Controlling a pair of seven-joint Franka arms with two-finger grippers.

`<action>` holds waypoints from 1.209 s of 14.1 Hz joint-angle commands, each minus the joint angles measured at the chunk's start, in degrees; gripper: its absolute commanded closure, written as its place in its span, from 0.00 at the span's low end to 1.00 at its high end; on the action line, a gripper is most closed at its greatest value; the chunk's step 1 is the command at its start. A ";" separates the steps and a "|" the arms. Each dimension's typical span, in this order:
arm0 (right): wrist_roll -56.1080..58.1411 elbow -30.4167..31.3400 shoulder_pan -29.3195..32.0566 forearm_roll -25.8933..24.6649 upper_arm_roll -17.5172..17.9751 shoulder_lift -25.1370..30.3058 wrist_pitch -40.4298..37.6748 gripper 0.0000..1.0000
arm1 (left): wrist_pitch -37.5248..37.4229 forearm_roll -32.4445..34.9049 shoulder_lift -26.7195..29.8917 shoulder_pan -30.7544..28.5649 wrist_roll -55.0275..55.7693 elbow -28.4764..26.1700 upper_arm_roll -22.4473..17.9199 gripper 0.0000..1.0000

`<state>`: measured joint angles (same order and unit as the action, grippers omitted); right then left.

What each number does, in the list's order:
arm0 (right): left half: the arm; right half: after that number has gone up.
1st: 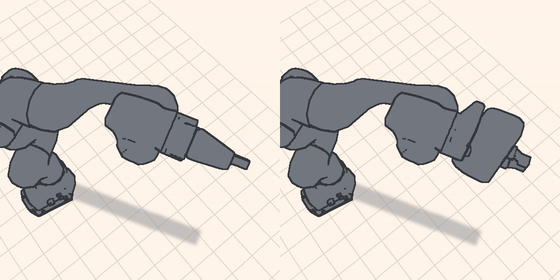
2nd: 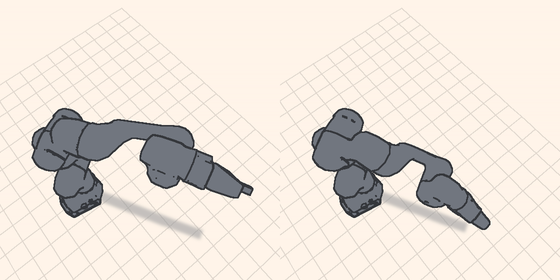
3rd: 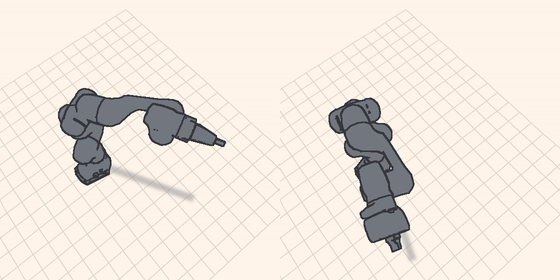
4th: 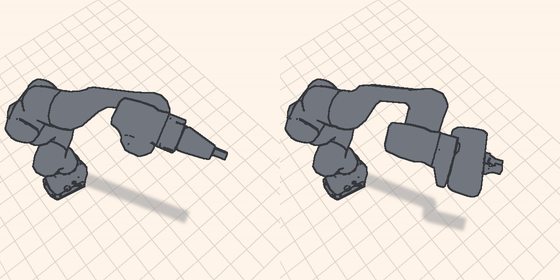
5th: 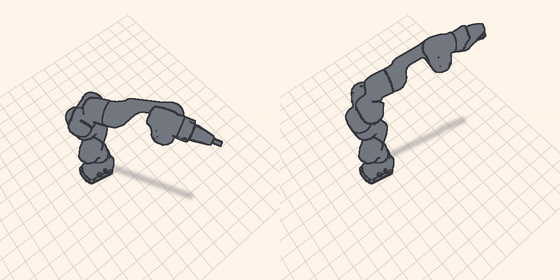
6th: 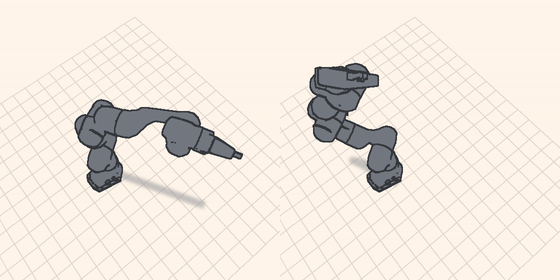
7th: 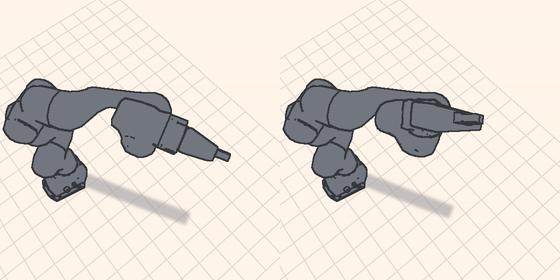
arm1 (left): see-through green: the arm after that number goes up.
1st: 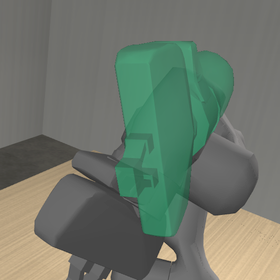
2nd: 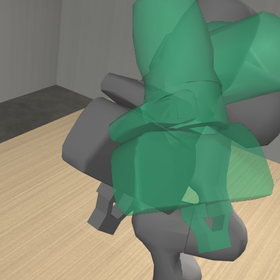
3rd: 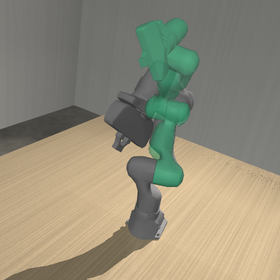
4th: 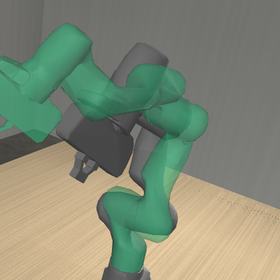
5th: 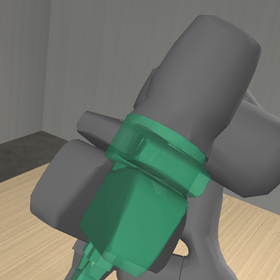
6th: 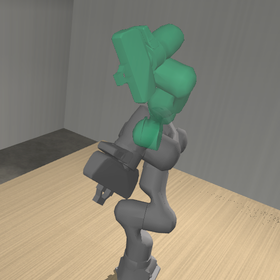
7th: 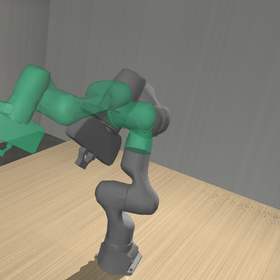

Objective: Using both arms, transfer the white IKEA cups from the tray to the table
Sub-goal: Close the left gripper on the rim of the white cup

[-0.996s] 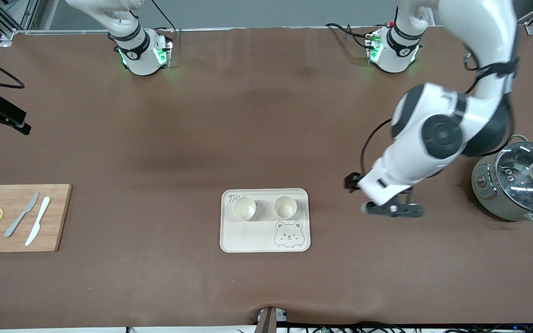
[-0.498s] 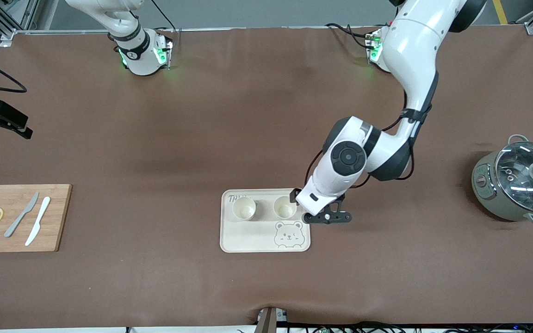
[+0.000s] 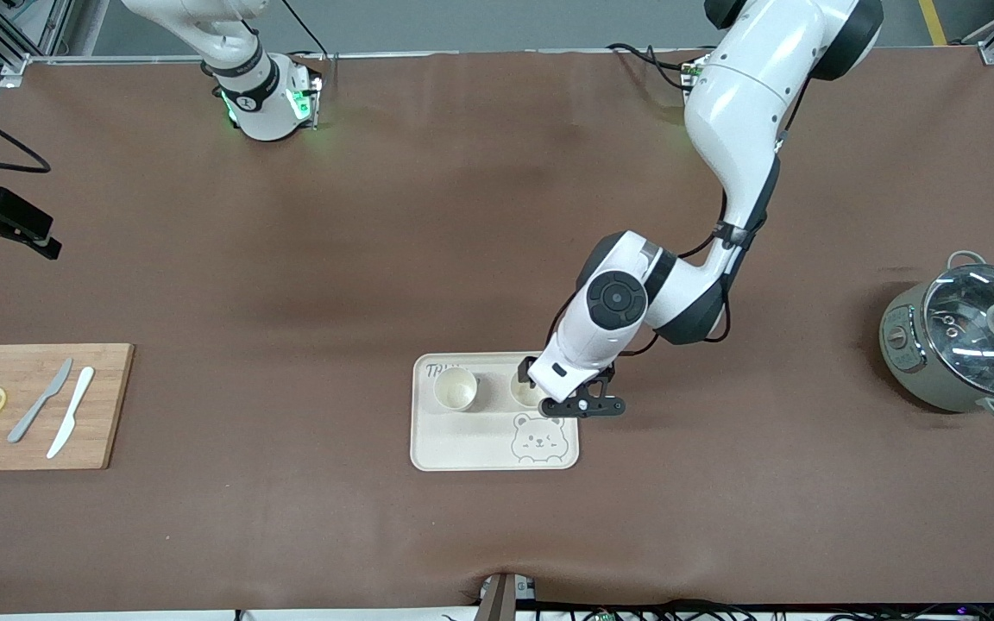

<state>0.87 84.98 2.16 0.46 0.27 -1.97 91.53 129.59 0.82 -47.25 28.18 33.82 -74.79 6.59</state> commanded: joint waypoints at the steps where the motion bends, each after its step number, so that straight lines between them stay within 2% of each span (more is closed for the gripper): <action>1: 0.01 -1.22 -0.31 0.60 -0.18 -0.49 -0.39 0.00 | 2.59 0.05 -1.96 1.26 0.80 1.57 -0.88 0.00; 7: -0.16 -1.22 -0.31 0.60 -0.09 -0.49 -0.30 0.00 | 3.04 2.60 -4.16 1.97 1.16 1.57 -0.88 0.00; 8: -0.16 -1.22 -0.40 0.51 -0.18 -0.58 -0.21 0.00 | 3.21 2.43 -4.34 1.97 2.11 1.57 -0.88 0.17; 9: -0.16 -1.22 -0.48 0.60 -0.09 -0.58 0.13 0.00 | 3.13 3.30 -3.73 1.80 4.38 1.49 -0.88 0.99; 11: -0.25 -1.22 -0.66 0.60 -0.18 -0.58 0.58 0.00 | 3.04 6.55 -3.90 1.88 4.49 1.48 -1.14 1.00; 13: -0.16 -1.22 -0.84 0.68 -0.09 -0.84 1.01 0.00 | 3.04 6.73 -4.08 1.97 4.85 1.48 -1.14 1.00; 17: -0.51 -1.22 -5.05 0.33 -0.09 -3.74 4.69 0.00 | 3.04 6.82 -4.25 1.97 4.93 1.48 -1.23 1.00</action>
<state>0.79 85.02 -1.03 0.51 0.44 -3.51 94.57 132.70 6.01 -50.90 29.49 37.19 -74.40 6.01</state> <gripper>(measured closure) 0.000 0.916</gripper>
